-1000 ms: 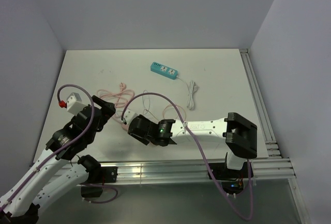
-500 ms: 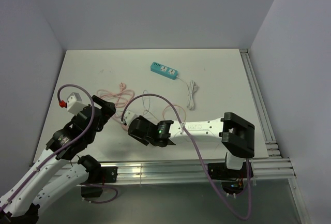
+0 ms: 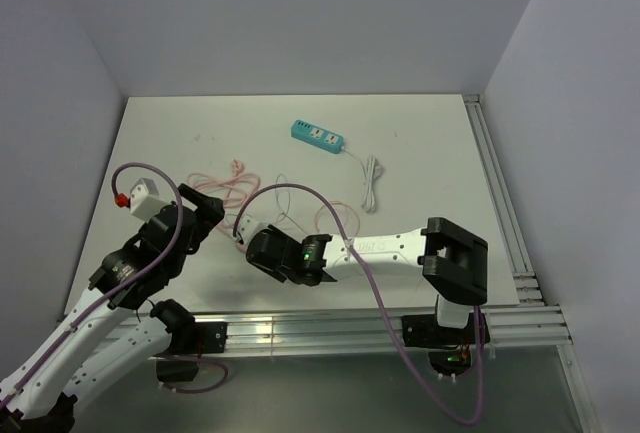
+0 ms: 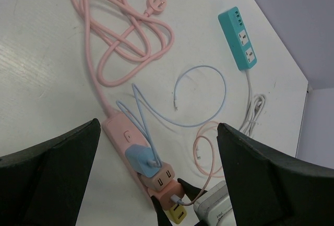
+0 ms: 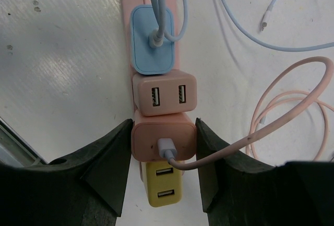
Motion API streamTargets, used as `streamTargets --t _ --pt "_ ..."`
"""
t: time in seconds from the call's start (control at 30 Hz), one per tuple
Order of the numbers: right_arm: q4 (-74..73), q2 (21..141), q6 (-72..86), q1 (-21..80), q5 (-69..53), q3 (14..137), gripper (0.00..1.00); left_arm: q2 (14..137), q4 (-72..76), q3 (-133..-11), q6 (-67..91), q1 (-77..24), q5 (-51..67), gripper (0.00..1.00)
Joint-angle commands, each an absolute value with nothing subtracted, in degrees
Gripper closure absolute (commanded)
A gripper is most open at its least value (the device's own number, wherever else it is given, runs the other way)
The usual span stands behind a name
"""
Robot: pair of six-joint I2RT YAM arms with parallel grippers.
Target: Insert the plug
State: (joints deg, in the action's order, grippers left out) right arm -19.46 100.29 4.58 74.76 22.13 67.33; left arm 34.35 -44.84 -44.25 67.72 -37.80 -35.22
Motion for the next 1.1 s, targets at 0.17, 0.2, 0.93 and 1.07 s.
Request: streamTargets --t 0.17,0.2,0.93,1.07 --pt "-20.92 100.90 5.54 74.01 22.06 65.75 1.00 34.10 -42.80 -43.68 66.27 -37.53 -34.54 0.01" --pt "-20.83 100.99 5.89 73.83 21.89 65.39 1.00 34.19 -42.80 -43.59 66.36 -37.53 -34.45 0.01" --pt "-19.25 103.71 12.30 73.83 17.23 56.96 1.00 34.10 -42.27 -43.51 66.27 -37.53 -32.87 0.00" --pt "-19.69 104.68 13.88 74.00 16.26 55.55 1.00 34.01 -42.19 -43.68 66.18 -37.53 -32.96 0.01"
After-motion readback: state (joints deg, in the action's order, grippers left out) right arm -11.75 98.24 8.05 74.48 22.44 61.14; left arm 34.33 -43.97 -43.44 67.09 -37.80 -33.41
